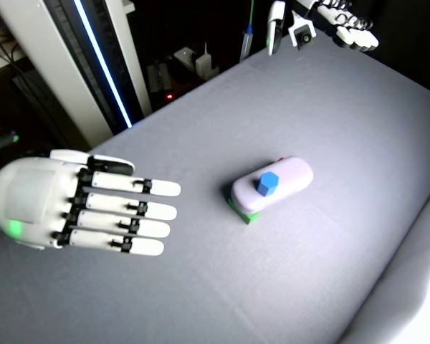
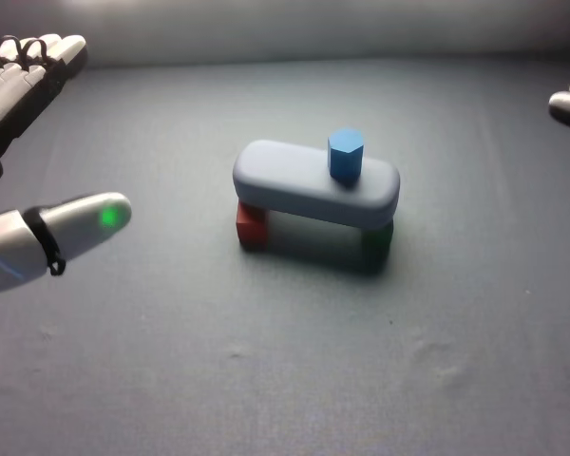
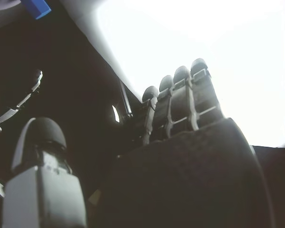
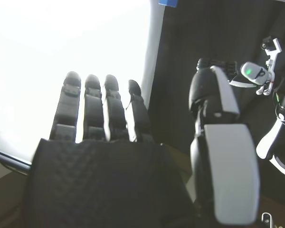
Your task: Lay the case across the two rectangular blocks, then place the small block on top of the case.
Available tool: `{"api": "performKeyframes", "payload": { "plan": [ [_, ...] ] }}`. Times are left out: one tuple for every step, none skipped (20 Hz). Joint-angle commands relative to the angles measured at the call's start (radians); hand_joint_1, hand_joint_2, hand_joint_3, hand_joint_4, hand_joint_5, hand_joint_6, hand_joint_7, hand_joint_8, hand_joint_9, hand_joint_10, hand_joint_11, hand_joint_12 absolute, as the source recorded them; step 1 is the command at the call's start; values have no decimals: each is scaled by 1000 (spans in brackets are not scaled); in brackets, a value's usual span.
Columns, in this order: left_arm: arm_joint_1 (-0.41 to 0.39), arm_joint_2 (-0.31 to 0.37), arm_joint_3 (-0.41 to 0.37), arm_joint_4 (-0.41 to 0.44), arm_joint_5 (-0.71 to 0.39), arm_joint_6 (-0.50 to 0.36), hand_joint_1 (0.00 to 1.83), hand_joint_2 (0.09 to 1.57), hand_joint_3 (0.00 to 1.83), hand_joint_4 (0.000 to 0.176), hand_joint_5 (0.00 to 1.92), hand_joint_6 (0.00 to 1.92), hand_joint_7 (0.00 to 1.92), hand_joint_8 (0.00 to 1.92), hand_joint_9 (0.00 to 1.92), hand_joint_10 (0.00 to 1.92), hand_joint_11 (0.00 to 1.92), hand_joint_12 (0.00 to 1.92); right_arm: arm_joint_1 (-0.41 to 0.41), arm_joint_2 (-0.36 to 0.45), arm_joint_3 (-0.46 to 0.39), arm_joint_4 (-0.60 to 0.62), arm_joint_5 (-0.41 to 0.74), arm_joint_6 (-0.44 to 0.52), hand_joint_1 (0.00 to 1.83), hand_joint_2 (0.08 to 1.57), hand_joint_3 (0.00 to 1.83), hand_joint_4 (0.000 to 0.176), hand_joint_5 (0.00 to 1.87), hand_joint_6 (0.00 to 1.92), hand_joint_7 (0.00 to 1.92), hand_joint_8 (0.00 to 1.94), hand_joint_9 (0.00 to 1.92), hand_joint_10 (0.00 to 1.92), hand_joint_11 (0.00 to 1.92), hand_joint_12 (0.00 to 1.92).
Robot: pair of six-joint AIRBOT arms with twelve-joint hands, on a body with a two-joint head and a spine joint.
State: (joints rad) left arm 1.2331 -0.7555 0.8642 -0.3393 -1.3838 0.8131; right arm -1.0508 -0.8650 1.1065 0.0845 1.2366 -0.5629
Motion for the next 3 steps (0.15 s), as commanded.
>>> {"api": "performKeyframes", "payload": {
  "plan": [
    [-7,6,9,2,-127,-4,106,1081,73,26,4,1,0,0,0,0,0,0,6,4,-1,25,126,4,574,1241,6,32,200,3,150,5,39,4,3,1],
    [-7,6,9,2,-127,-4,110,1090,78,37,0,0,0,0,0,0,0,0,6,3,-1,25,126,4,575,1241,5,36,200,2,149,4,35,1,0,0],
    [-7,6,9,2,-128,-4,97,1086,76,49,0,0,0,0,0,0,0,0,6,3,-1,25,126,4,573,1242,5,32,199,2,150,4,36,2,0,0]
  ]
}}
